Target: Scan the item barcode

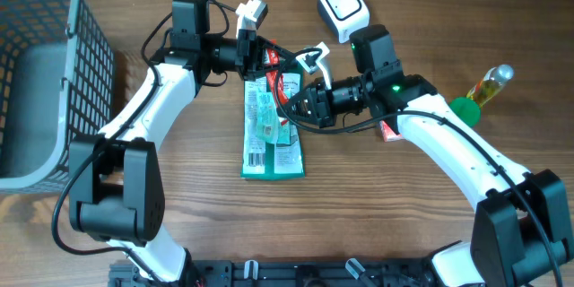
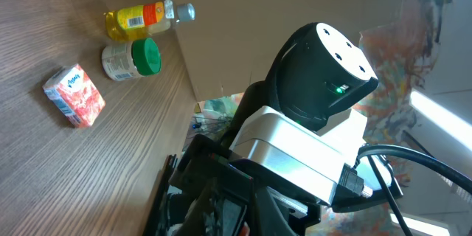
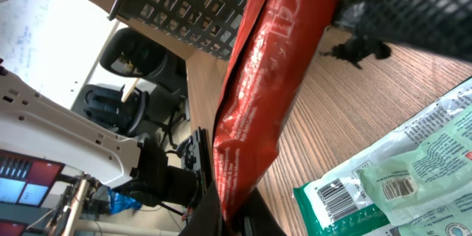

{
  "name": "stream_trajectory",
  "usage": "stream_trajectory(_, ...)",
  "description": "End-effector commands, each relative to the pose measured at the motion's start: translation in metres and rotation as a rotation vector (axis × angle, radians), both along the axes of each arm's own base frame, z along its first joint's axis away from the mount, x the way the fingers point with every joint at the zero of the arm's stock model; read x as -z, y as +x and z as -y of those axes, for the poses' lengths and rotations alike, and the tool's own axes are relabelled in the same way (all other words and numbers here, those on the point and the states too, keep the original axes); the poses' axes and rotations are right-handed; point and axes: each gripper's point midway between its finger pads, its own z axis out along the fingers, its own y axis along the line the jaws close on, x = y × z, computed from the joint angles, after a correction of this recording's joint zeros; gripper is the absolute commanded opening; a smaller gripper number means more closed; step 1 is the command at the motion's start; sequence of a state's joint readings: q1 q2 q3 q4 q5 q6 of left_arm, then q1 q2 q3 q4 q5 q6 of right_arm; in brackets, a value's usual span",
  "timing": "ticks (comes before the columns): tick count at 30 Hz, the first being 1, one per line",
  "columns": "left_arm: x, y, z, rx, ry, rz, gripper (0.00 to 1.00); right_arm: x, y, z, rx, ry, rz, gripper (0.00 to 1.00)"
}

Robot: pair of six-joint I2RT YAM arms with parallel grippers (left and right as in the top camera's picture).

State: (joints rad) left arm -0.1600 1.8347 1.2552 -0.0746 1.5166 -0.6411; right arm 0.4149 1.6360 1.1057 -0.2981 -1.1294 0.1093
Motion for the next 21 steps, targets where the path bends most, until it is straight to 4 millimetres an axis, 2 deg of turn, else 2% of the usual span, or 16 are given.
stream_trajectory(1,0.001,-0.001,0.002,0.014,-0.008,0.027,0.04,-0.004,-0.005,-0.002,-0.019,0.017,-0.005,0.04)
stream_trajectory(4,0.001,-0.001,0.002,0.015,-0.012,0.055,0.04,-0.004,-0.005,-0.002,-0.019,0.017,-0.004,0.04)
stream_trajectory(5,0.001,-0.001,0.002,0.015,-0.012,0.055,0.10,-0.004,-0.005,-0.002,-0.019,0.017,-0.004,0.04)
stream_trajectory(7,0.001,-0.001,0.002,0.015,-0.012,0.055,0.40,-0.004,-0.004,-0.001,-0.017,0.015,-0.004,0.04)
stream_trajectory(10,0.001,-0.001,0.002,0.014,-0.012,0.059,0.63,-0.004,-0.004,-0.001,-0.017,0.015,-0.003,0.04)
stream_trajectory(11,0.002,0.002,0.002,0.003,-0.003,0.060,0.78,-0.004,-0.004,-0.001,-0.017,0.015,-0.004,0.04)
stream_trajectory(14,0.013,0.015,0.003,-0.074,0.059,0.070,1.00,-0.004,-0.005,-0.001,-0.017,0.015,-0.004,0.04)
stream_trajectory(17,0.029,0.035,0.000,-0.190,0.156,0.074,1.00,-0.004,-0.005,-0.001,-0.017,0.014,-0.007,0.04)
stream_trajectory(21,0.069,0.055,-0.015,-0.349,0.363,0.053,1.00,-0.001,-0.004,-0.001,-0.009,0.002,-0.010,0.04)
